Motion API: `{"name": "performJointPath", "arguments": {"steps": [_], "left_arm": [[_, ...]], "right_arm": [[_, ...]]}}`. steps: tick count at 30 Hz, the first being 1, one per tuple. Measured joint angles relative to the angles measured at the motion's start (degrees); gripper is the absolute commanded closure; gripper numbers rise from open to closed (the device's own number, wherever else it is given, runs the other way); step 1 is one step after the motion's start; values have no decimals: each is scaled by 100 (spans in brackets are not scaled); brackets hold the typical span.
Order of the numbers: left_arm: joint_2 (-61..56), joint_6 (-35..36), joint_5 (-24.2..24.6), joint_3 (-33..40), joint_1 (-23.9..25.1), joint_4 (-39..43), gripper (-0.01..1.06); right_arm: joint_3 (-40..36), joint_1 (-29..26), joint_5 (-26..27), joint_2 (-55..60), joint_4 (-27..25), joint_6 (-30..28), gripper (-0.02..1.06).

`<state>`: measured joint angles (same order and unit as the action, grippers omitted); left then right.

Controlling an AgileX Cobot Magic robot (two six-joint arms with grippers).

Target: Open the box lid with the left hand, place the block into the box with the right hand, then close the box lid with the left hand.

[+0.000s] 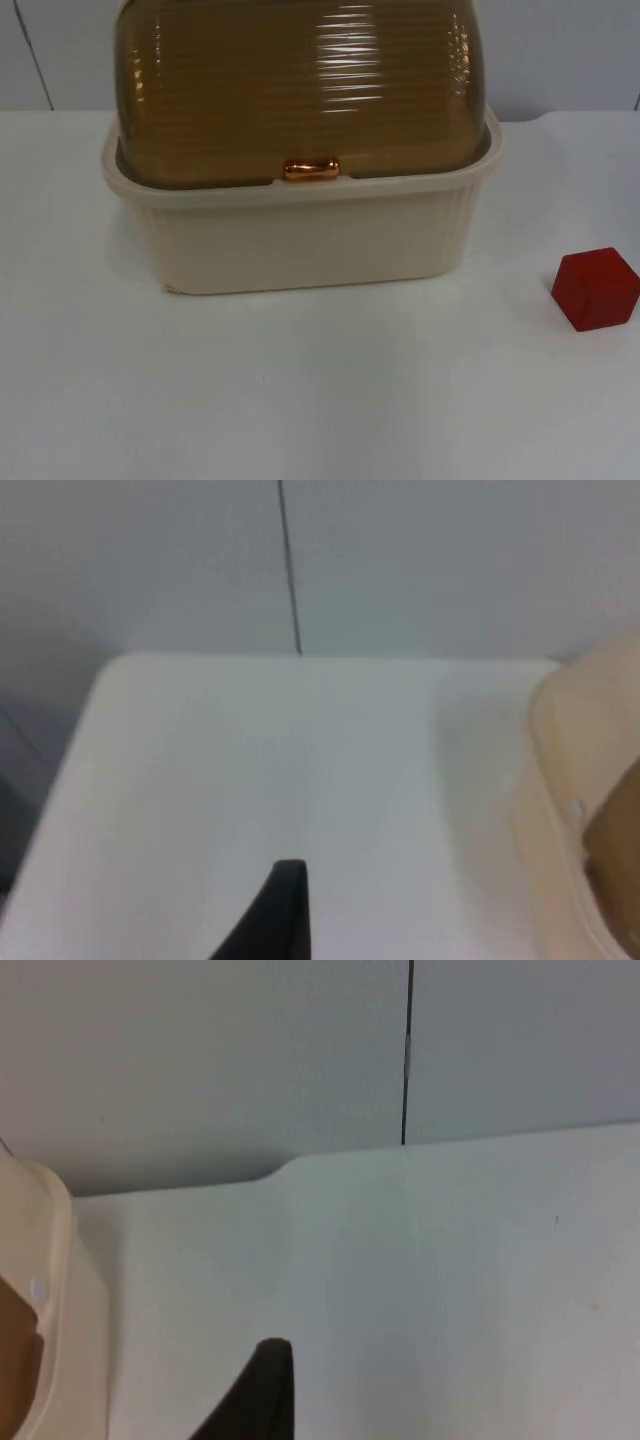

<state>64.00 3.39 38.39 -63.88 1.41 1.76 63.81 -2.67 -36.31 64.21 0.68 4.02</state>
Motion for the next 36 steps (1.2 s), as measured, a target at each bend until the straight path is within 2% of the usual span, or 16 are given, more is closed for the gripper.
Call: {"name": "performJointPath", "arguments": {"steps": [5,9,12,13,14,15,19,20,24,25,27,29,30,33,34,36], "left_arm": [[199,-496,56,0,-25,-878,0],[329,-879,146,0,-398,-1074,0],[543,-1330,64,0,-1304,-952,0],[634,-1470,-28,0,-1703,-837,0],[785,-1610,-170,0,-2309,-564,0],[785,-1610,-170,0,-2309,-564,0],[1343,-1734,-420,-9,-3657,1028,0],[1343,-1734,-420,-9,-3657,1028,0],[2255,-1749,-446,-9,-4556,2909,0],[2255,-1749,-446,-9,-4556,2909,0],[2740,-1651,-457,-9,-4890,3604,0],[3139,-1181,-383,-9,-5132,4223,0],[3139,-1181,-383,-9,-5132,4223,1],[3638,171,-347,5,-5367,5634,3],[3638,171,-347,5,-5367,5634,5],[3700,1195,-513,182,-5437,6850,6]], "right_arm": [[0,0,-32,109,0,33,-1],[0,0,-32,109,0,46,-1],[0,0,-32,109,0,46,-1],[0,0,-32,109,0,46,-1],[0,0,-32,109,0,46,-1],[0,0,-32,109,0,46,-1],[0,0,-32,109,0,46,-1],[0,0,-32,109,0,46,-1],[0,0,-32,109,0,46,-1],[0,0,-32,109,0,46,-1],[0,0,-32,109,0,46,-1],[0,0,-32,109,0,46,-1],[0,0,-32,109,0,46,-1],[0,0,-32,109,0,46,-1],[0,0,-32,109,0,46,-1],[0,0,-32,109,0,46,-1]]}}
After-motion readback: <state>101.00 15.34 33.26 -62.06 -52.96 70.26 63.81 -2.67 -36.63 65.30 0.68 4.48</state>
